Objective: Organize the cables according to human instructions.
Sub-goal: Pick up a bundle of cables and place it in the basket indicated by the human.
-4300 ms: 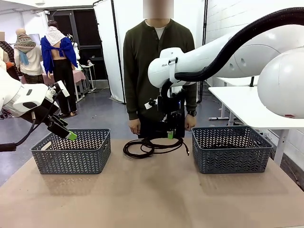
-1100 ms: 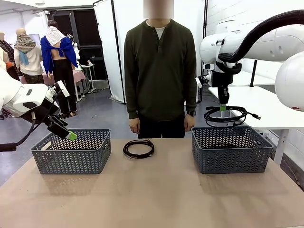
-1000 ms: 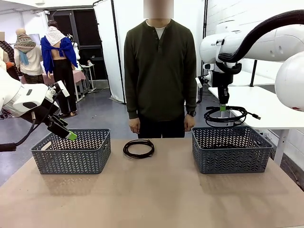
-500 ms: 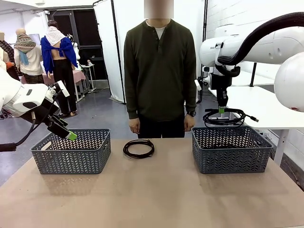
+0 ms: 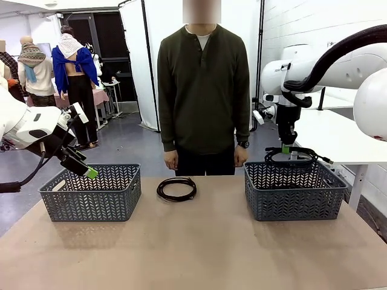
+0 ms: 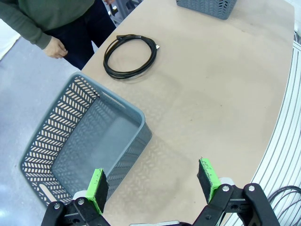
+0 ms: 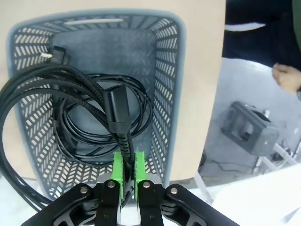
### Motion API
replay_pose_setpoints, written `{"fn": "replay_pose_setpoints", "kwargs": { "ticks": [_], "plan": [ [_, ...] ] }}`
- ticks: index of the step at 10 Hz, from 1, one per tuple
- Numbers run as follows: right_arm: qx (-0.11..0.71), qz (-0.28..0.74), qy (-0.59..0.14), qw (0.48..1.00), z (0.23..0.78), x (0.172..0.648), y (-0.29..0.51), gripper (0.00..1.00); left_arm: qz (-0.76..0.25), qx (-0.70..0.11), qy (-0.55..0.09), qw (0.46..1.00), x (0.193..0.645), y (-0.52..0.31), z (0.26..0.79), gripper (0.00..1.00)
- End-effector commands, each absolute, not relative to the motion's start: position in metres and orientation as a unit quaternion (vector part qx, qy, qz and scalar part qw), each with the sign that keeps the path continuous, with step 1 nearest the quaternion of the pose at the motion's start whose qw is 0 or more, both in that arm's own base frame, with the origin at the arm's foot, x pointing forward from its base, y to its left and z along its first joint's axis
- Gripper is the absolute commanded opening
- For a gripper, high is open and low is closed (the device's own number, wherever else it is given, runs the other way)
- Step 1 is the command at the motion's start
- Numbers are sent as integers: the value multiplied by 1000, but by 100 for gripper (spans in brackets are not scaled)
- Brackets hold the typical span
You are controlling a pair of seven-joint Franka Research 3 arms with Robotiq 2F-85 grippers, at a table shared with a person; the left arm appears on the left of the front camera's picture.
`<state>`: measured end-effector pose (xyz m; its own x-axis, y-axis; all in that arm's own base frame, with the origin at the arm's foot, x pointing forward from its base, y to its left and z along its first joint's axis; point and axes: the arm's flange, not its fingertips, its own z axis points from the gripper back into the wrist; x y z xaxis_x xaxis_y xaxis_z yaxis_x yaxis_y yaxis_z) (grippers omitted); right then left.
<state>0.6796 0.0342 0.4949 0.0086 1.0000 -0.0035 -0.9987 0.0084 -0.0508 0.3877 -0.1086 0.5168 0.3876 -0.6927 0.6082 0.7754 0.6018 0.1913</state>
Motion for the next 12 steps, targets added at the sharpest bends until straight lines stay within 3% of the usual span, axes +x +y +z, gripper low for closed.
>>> {"fn": "replay_pose_setpoints", "kwargs": {
  "ticks": [1, 11, 12],
  "plan": [
    [-7, 728, -25, 686, 486, 678, 27, 0, -445, -68, -334, 828, 389, -106, 515, 100],
    [-22, 707, -17, 707, 460, 703, 30, 0, -445, -68, -334, 828, 389, -106, 515, 100],
    [-22, 705, -14, 709, 460, 704, 31, 17, -445, -68, -334, 828, 389, -106, 515, 100]
  ]
}}
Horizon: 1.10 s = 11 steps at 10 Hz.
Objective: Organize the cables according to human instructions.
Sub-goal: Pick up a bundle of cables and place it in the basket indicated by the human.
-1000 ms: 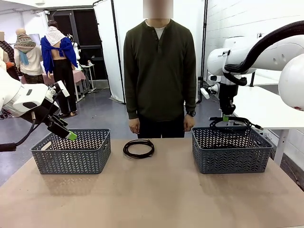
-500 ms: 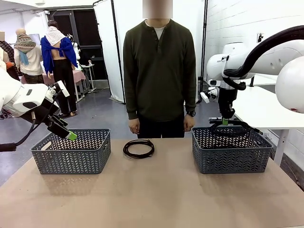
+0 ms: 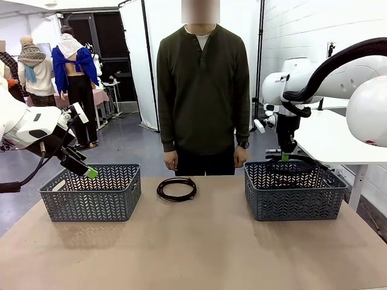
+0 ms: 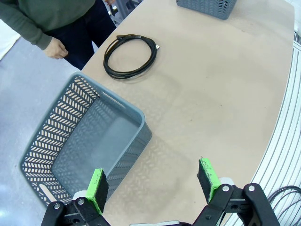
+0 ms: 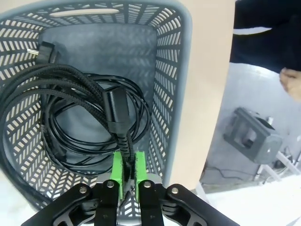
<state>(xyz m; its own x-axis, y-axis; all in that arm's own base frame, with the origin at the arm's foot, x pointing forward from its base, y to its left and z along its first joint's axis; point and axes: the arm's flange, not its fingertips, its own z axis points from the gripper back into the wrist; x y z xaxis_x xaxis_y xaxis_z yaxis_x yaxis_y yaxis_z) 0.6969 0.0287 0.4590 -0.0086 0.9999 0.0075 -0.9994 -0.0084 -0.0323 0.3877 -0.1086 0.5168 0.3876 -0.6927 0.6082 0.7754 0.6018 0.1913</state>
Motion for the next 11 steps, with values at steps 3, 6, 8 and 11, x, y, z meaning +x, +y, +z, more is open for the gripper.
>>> {"fn": "replay_pose_setpoints", "kwargs": {
  "ticks": [3, 6, 8, 11],
  "plan": [
    [-22, 695, -26, 718, 460, 708, 33, 75, -445, -68, -334, 828, 389, -106, 515, 100],
    [-9, 693, -13, 721, 469, 706, 34, 100, -445, -68, -334, 828, 389, -106, 515, 100],
    [1, 693, -7, 721, 471, 704, 32, 100, -445, -68, -334, 828, 389, -106, 515, 100],
    [2, 687, 5, 726, 469, 699, 31, 100, -445, -68, -334, 828, 389, -106, 515, 100]
  ]
}}
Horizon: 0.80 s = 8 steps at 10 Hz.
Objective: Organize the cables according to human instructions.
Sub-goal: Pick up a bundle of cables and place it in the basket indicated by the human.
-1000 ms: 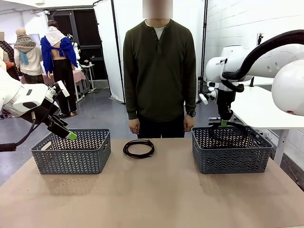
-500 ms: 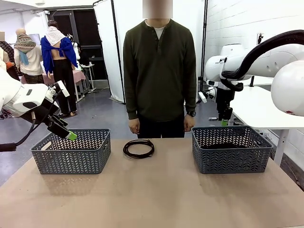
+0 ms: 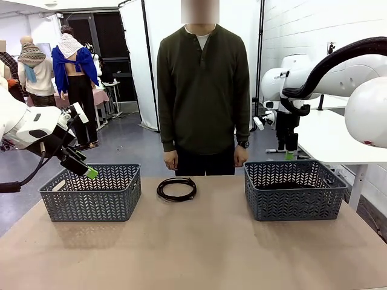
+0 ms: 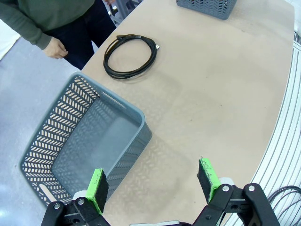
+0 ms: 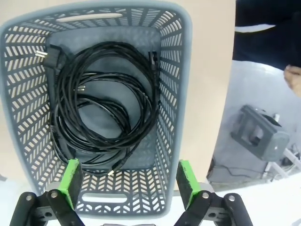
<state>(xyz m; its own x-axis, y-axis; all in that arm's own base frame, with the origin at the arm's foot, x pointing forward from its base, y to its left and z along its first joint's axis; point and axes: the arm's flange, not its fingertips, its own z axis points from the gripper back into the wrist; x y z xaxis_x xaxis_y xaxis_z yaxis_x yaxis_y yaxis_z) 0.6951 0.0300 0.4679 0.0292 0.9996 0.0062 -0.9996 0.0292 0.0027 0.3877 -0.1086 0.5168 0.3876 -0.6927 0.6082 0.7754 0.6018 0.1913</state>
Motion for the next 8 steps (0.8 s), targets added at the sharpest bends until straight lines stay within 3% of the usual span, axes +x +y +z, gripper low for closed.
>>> {"fn": "replay_pose_setpoints", "kwargs": {
  "ticks": [1, 8],
  "plan": [
    [2, 698, -4, 716, 469, 696, 31, 100, -445, -68, -334, 828, 389, -106, 515, 100],
    [15, 681, -1, 732, 474, 693, 44, 100, -445, -68, -334, 828, 389, -106, 515, 100]
  ]
}}
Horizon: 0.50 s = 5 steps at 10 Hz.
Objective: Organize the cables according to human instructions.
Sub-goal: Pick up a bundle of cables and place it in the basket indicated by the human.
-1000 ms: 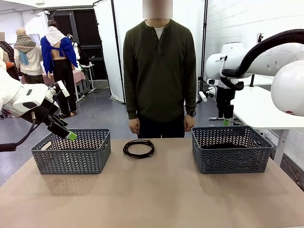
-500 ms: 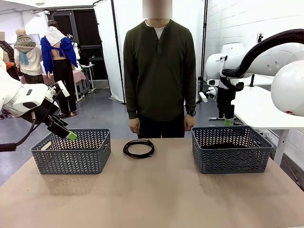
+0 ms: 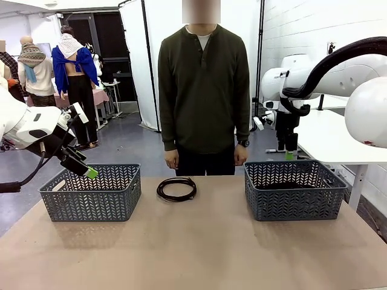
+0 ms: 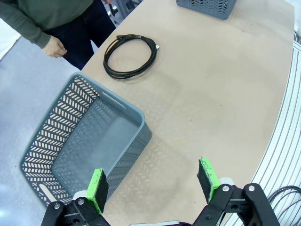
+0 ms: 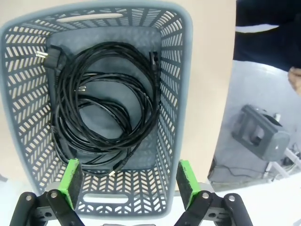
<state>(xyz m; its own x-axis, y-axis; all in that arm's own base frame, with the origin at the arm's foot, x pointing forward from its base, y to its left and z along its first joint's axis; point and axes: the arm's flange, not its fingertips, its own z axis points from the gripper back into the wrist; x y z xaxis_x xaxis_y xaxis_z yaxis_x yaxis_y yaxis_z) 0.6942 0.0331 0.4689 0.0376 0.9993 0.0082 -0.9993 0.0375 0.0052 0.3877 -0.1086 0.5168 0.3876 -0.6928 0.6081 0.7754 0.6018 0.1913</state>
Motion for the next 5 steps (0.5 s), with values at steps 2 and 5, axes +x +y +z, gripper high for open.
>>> {"fn": "replay_pose_setpoints", "kwargs": {
  "ticks": [2, 5],
  "plan": [
    [42, 638, -11, 769, 494, 676, 71, 100, -445, -68, -334, 828, 389, -106, 515, 100],
    [61, 593, -67, 800, 513, 640, 105, 100, -445, -68, -334, 828, 389, -106, 515, 100]
  ]
}}
